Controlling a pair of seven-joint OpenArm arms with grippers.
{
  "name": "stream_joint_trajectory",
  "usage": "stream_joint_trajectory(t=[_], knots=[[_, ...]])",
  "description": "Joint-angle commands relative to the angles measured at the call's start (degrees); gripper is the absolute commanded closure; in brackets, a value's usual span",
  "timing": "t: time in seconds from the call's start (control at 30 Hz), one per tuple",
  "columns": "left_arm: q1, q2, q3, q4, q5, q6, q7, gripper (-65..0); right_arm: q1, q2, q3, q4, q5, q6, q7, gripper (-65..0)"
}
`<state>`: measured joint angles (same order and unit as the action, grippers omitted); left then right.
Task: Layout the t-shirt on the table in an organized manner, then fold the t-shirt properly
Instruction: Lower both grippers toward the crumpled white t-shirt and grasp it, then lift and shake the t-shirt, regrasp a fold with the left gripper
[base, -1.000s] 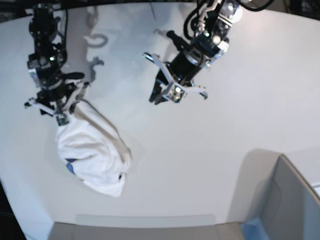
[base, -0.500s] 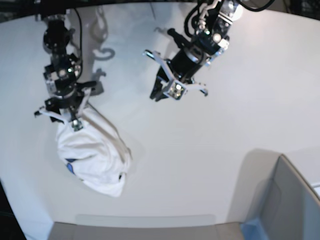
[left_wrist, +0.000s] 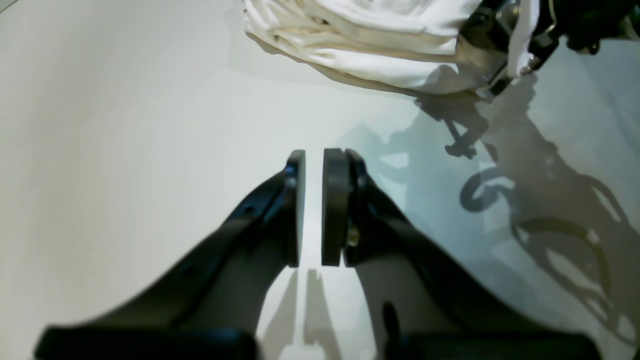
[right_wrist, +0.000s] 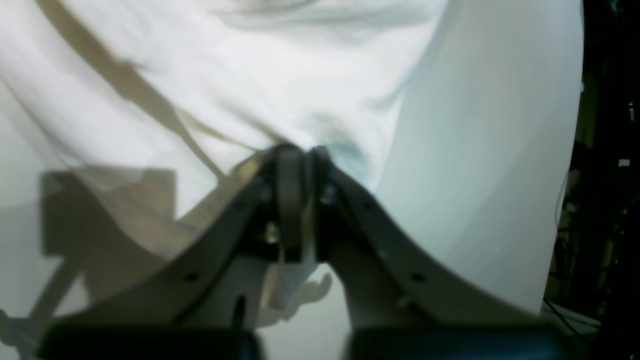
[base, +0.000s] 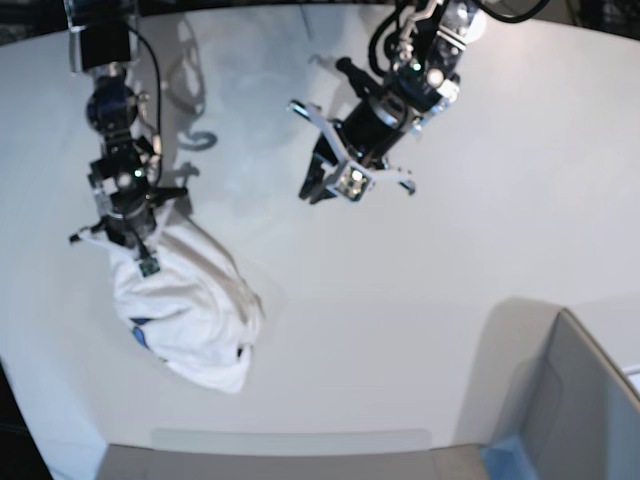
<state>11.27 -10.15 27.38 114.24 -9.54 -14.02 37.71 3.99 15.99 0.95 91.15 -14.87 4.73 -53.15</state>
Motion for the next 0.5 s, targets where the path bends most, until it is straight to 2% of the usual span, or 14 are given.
stream_joint_trajectory(t=[0.0, 0.13, 0.33, 0.43, 0.47], knots=[[-0.50, 0.17, -0.52, 0.97, -0.26, 0.18, -1.27, -7.7, 1.24, 0.50, 0.24, 2.34, 0.85, -0.20, 0.79, 0.0], [-0.50, 0.17, -0.52, -0.78, -0.26, 0.18, -1.54, -7.8, 0.71, 0.58, -0.73, 7.97, 4.28, -0.20, 0.62, 0.0], [-0.50, 0.17, -0.52, -2.28, -0.26, 0.18, -1.63, -7.8, -0.52, 0.50, -4.25, 17.55, 4.81, -0.20, 0.79, 0.0], [-0.59, 0.44, -0.52, -3.16, -0.26, 0.18, -1.63, -7.8, -2.27, -1.09, -6.97, 23.18, 4.81, -0.03, 1.23, 0.0], [-0.59, 0.44, -0.52, -3.33, -0.26, 0.18, -1.63, -7.8, -2.89, -1.61, -8.12, 24.76, 4.81, 0.94, 2.20, 0.0]])
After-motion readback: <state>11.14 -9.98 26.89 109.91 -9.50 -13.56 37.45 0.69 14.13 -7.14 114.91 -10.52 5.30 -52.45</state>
